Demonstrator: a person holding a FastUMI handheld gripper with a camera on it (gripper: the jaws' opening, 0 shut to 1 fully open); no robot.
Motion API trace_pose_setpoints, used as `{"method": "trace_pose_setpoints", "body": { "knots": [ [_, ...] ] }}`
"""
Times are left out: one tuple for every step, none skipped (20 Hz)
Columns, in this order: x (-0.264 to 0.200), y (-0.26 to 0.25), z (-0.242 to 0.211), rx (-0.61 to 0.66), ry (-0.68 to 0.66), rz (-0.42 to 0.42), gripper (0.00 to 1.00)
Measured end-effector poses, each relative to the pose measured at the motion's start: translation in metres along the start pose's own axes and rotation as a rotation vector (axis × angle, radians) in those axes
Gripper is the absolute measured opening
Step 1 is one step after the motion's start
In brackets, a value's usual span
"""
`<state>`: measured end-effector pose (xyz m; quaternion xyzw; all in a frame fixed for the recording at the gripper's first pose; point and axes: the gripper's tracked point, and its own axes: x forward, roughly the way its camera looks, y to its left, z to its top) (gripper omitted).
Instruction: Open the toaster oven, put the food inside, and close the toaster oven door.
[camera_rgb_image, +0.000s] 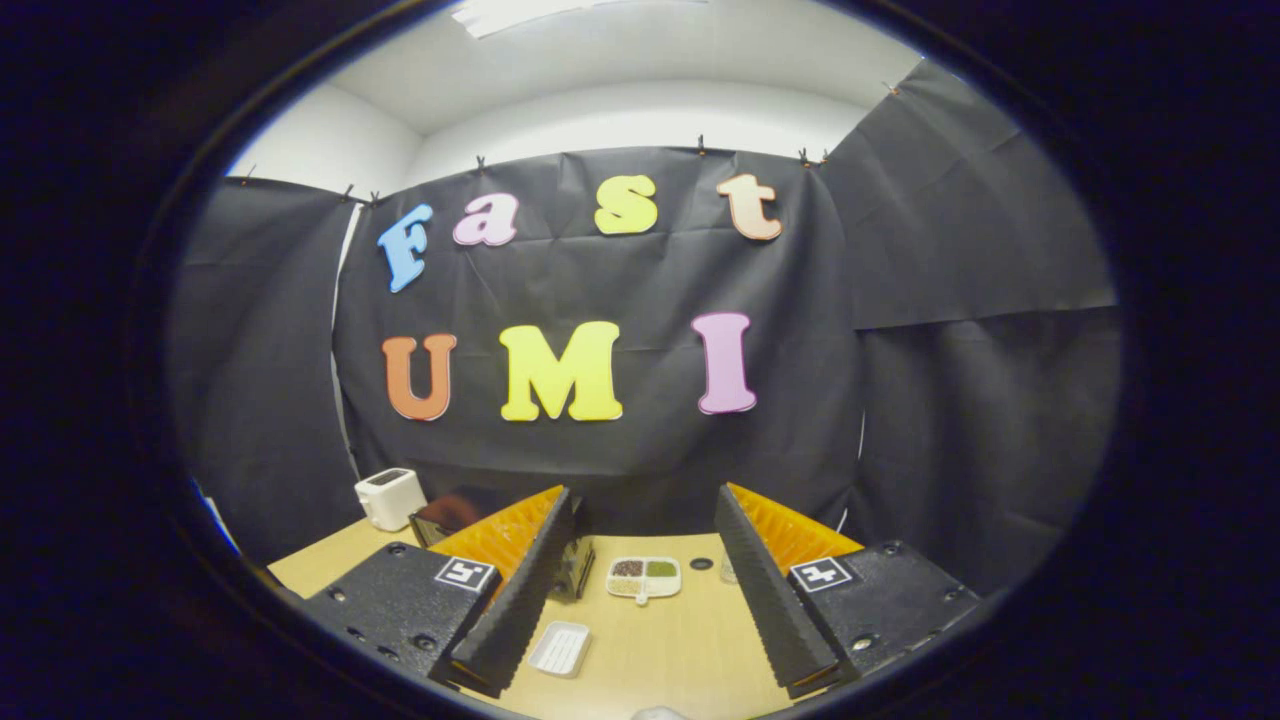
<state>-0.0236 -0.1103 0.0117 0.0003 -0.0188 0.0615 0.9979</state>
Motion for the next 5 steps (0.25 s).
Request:
{"method": "trace_pose_setpoints", "body": {
  "knots": [
    [-0.0016,-0.0014,0.0002,0.006,-0.001,-0.008,0.92],
    [-0.0012,-0.0035,-0.0004,0.010,-0.002,-0.016,0.93],
    [-0.0024,-0.0048,-0.0005,0.010,-0.001,-0.026,0.93],
    [-0.0014,-0.0050,-0.0002,0.005,-0.004,-0.032,0.93],
    [-0.0026,-0.0051,0.0019,-0.001,-0.007,-0.037,0.93]
  ]
}}
